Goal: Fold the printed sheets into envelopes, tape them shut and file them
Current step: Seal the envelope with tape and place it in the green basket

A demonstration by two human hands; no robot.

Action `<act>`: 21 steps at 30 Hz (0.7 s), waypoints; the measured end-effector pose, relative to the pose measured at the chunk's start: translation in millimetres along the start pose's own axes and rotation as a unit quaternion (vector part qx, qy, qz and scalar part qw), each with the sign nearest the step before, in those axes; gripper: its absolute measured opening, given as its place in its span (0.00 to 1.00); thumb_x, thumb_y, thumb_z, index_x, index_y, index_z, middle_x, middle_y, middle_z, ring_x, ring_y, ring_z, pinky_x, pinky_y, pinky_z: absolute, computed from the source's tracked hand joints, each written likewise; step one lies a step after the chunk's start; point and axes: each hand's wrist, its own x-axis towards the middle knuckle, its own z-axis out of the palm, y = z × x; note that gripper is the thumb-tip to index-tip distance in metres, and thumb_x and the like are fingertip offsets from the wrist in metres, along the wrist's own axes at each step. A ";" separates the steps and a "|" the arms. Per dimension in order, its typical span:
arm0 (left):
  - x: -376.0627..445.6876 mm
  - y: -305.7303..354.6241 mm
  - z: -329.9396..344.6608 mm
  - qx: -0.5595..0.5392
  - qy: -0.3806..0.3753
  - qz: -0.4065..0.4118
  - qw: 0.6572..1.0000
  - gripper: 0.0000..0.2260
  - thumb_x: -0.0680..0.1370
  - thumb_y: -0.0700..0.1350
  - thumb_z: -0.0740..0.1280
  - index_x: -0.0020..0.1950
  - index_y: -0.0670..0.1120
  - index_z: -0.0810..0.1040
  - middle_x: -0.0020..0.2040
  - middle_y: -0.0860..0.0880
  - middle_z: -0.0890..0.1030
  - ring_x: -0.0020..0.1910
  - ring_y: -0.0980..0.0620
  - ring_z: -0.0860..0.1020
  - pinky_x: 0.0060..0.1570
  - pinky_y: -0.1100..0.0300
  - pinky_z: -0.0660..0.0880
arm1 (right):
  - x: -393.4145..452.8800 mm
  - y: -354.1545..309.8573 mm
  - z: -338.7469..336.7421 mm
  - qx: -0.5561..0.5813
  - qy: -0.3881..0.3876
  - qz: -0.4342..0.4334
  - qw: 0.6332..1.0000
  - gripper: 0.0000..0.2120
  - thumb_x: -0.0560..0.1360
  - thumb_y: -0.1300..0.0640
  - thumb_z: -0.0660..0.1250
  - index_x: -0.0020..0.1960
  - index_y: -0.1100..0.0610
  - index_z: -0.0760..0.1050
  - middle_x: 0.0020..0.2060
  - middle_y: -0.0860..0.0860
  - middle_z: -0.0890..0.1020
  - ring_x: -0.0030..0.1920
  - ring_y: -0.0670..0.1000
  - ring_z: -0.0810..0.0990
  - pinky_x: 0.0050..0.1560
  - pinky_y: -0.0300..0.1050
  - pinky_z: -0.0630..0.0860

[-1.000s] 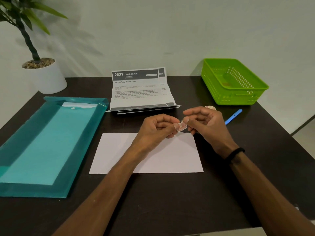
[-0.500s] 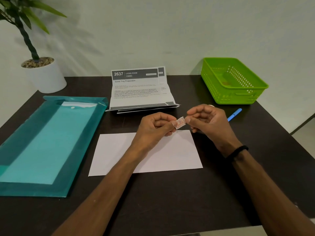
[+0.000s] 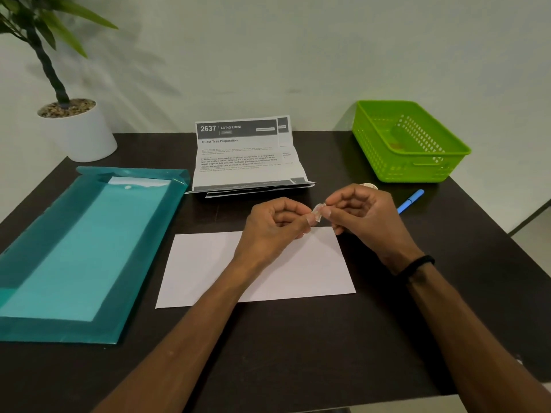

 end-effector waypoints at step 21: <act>-5.8 -13.2 12.7 0.326 0.028 0.121 0.937 0.05 0.78 0.46 0.75 0.53 0.51 0.86 0.41 0.57 0.76 0.36 0.61 0.75 0.39 0.75 0.69 | 7.4 6.9 -14.0 -0.209 -0.107 0.034 0.972 0.04 0.79 0.59 0.73 0.53 0.52 0.84 0.46 0.46 0.87 0.45 0.43 0.85 0.46 0.37 0.82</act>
